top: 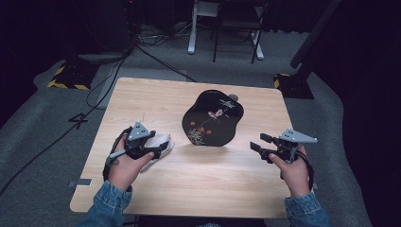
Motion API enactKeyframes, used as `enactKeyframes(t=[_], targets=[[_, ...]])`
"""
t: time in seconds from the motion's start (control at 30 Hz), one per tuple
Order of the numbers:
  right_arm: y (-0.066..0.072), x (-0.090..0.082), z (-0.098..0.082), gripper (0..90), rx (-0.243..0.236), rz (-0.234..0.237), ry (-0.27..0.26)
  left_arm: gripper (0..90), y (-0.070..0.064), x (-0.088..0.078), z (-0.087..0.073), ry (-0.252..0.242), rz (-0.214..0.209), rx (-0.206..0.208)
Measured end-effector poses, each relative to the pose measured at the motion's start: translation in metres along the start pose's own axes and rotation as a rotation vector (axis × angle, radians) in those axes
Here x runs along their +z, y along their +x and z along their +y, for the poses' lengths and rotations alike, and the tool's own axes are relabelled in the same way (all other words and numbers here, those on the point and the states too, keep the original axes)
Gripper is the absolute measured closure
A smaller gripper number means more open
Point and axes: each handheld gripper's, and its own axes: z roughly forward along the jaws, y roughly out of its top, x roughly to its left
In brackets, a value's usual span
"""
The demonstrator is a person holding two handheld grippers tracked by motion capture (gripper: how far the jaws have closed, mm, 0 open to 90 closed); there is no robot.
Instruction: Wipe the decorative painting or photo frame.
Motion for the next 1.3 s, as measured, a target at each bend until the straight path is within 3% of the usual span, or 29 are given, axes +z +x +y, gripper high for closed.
enactKeyframes(t=[0.17,0.27,0.53,0.67,0.77,1.0,1.07,1.17,1.3], targets=[[-0.001,-0.008,-0.012,37.3,-0.001,-0.022,0.05,34.5,0.007,-0.02,-0.019,0.01,0.024,-0.012],[-0.003,-0.012,-0.021,37.3,0.006,-0.027,0.072,34.2,0.012,-0.029,-0.033,0.043,0.034,-0.016],[-0.006,-0.017,-0.044,37.3,0.022,-0.038,0.125,33.6,0.022,-0.033,-0.075,0.209,0.036,-0.036],[-0.006,-0.016,-0.055,37.2,0.023,-0.034,0.152,33.5,0.024,-0.029,-0.091,0.252,0.026,-0.054],[-0.009,-0.016,-0.064,37.3,0.028,-0.051,0.171,31.8,0.025,-0.027,-0.098,0.305,0.002,-0.022],[-0.018,-0.013,-0.083,37.4,0.031,-0.094,0.224,29.5,0.028,-0.025,-0.11,0.326,0.008,-0.034],[-0.02,-0.012,-0.09,37.4,0.033,-0.094,0.24,27.1,0.032,-0.024,-0.115,0.323,0.018,-0.004],[-0.022,-0.01,-0.097,37.3,0.032,-0.09,0.259,24.7,0.033,-0.024,-0.116,0.33,0.011,0.008],[-0.024,-0.008,-0.103,34.9,0.029,-0.095,0.27,16.7,0.035,-0.021,-0.12,0.297,0.03,0.054]])
